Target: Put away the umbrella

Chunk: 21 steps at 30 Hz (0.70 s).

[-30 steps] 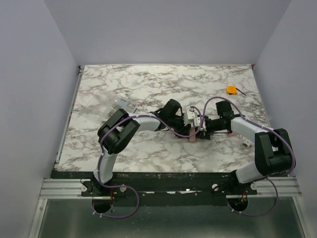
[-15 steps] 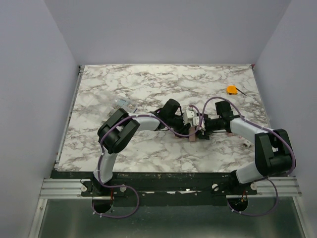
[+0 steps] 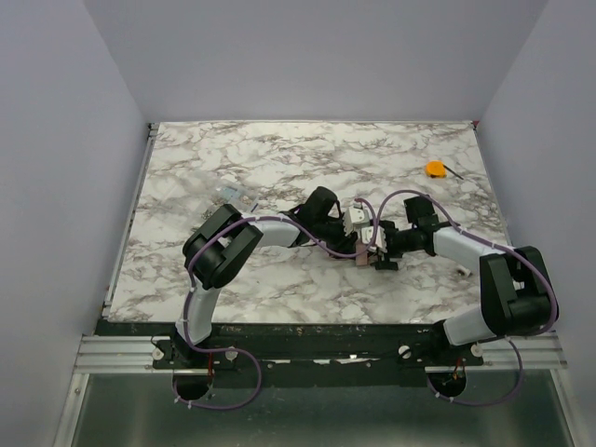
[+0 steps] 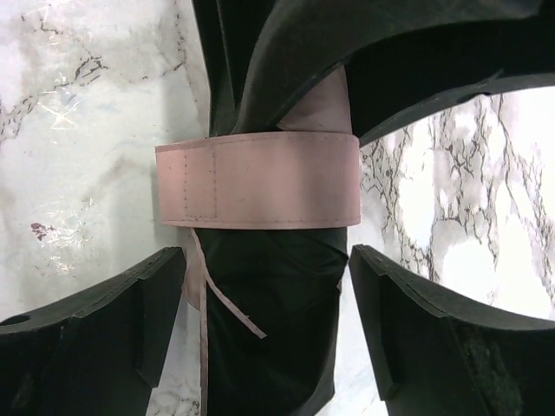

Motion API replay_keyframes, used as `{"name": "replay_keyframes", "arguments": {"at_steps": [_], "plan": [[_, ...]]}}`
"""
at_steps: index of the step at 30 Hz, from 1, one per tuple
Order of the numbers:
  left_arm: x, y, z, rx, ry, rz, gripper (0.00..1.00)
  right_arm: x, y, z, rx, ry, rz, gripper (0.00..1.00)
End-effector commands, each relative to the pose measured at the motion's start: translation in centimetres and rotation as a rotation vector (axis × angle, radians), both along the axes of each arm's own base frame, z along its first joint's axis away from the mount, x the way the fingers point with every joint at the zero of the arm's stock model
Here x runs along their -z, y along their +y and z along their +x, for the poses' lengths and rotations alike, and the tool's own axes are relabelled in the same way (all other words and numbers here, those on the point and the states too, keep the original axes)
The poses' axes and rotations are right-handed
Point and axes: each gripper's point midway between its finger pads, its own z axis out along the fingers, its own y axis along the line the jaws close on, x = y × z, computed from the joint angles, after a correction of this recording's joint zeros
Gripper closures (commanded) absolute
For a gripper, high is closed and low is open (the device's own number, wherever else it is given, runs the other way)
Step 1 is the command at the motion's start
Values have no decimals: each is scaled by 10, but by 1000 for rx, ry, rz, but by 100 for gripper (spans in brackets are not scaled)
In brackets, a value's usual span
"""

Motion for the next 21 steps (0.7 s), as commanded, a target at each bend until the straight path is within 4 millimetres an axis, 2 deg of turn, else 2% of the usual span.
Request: {"name": "replay_keyframes", "arguments": {"at_steps": [1, 8, 10, 12, 16, 18, 19, 21], "plan": [[107, 77, -70, -23, 298, 372, 100, 25, -16, -16, 9, 80, -81, 19], [105, 71, -67, -27, 313, 366, 100, 33, -12, -22, -36, 70, -117, 25], [104, 69, -66, -27, 315, 365, 100, 37, -11, -24, -43, 72, -139, 36], [103, 69, -66, -27, 319, 364, 100, 39, -10, -23, -36, 80, -149, 54], [102, 69, -66, -34, 325, 365, 100, 43, -13, -25, -27, 105, -177, 79], [99, 68, -64, -44, 327, 355, 99, 49, -19, -29, -30, 119, -208, 87], [97, 67, -64, -52, 327, 347, 96, 50, -21, -32, -39, 119, -220, 89], [88, 64, -60, -66, 323, 315, 91, 50, -21, -35, -39, 118, -220, 91]]}}
